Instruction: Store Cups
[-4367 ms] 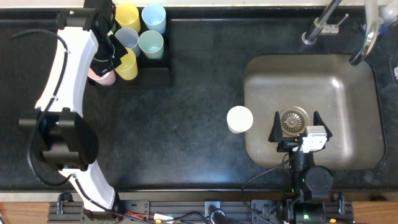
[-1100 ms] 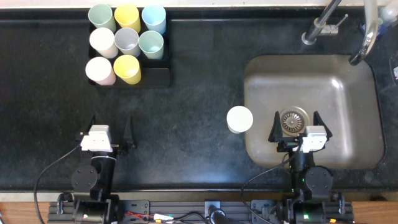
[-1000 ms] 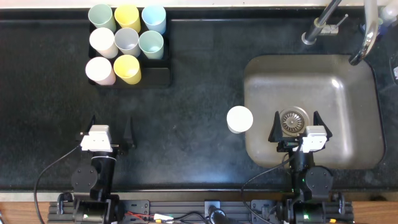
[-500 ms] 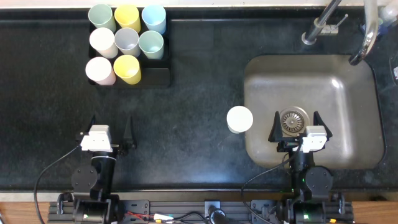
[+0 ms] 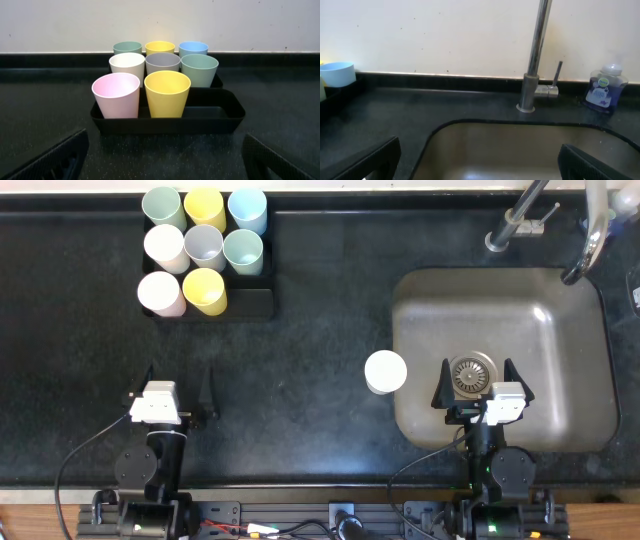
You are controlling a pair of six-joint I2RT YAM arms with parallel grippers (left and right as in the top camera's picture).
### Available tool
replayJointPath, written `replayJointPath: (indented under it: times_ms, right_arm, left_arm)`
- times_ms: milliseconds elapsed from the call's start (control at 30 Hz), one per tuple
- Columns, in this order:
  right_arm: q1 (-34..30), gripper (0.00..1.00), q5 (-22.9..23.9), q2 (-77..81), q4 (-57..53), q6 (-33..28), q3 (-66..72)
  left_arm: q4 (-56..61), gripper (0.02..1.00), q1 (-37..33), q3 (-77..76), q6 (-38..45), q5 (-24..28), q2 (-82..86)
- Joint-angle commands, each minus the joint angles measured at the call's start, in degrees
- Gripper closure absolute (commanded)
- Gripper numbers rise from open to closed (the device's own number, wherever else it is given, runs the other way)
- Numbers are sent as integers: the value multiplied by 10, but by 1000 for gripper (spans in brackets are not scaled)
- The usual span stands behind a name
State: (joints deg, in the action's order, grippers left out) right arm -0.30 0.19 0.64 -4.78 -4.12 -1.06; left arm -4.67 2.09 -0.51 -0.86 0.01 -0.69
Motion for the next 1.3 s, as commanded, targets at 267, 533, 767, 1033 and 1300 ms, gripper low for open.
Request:
replayJointPath:
  times_ms: [267, 533, 767, 1033, 1300]
  right_arm:
    - [0, 5, -10, -3, 3, -2, 8]
    - [0, 3, -78, 8, -83, 12, -115]
    - [0, 7, -128, 210, -389, 13, -428]
    - [52, 5, -10, 541, -697, 11, -728]
    - [114, 3, 52, 729, -842, -67, -827]
  left_arm:
    - [-2, 18, -5, 1, 13, 4, 5]
    - [-2, 20, -5, 1, 13, 4, 5]
    - [-2, 20, -5, 1, 13, 4, 5]
    - [-2, 20, -5, 1, 13, 4, 5]
    - [-2, 20, -5, 1, 13, 4, 5]
